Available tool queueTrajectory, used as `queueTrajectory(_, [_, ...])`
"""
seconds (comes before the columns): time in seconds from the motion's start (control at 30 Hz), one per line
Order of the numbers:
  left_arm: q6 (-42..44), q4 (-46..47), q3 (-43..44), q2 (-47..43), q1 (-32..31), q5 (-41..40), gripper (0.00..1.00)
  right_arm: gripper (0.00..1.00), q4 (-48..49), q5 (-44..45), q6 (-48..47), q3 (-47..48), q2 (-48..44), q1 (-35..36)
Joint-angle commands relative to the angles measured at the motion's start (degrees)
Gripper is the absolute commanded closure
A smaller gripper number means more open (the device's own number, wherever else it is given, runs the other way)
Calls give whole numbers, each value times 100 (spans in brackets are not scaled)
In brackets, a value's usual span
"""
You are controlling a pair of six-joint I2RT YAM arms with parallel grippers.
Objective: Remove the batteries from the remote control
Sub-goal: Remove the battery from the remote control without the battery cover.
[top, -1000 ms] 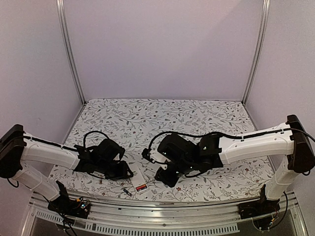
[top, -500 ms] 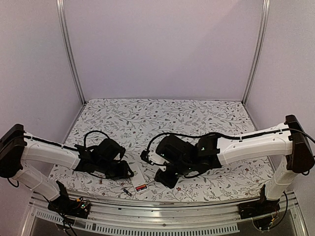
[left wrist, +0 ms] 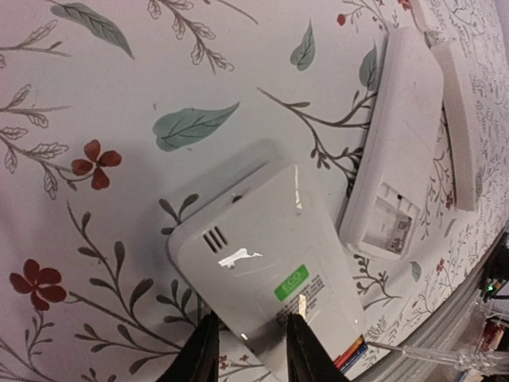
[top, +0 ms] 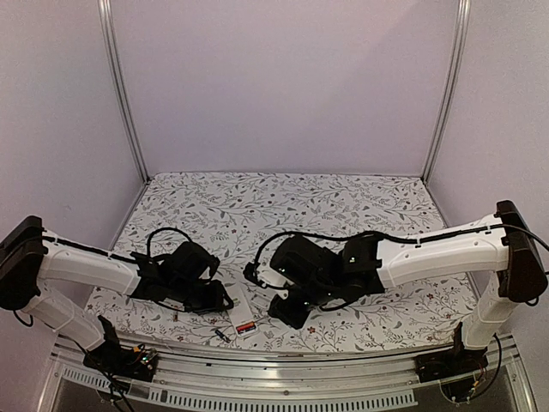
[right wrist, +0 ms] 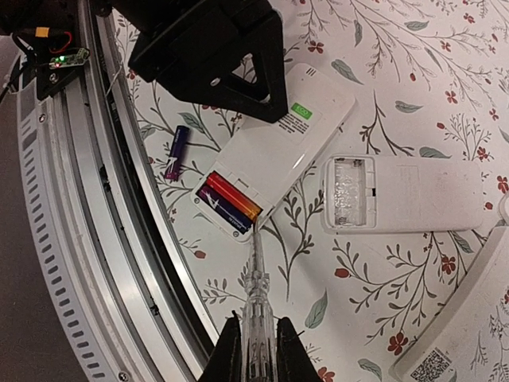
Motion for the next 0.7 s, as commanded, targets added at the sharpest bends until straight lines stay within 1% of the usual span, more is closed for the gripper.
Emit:
queueTrajectory(0.0, [73, -28, 126, 79, -99, 4, 71, 100, -98, -15, -84, 120, 158, 38])
queueTrajectory(0.43, [91, -24, 145, 87, -105, 22, 71, 100, -153, 52, -158, 150, 277, 55])
queueTrajectory(0.67, [60, -22, 89, 88, -115, 81, 71, 100, 373, -27, 10, -226, 206, 52])
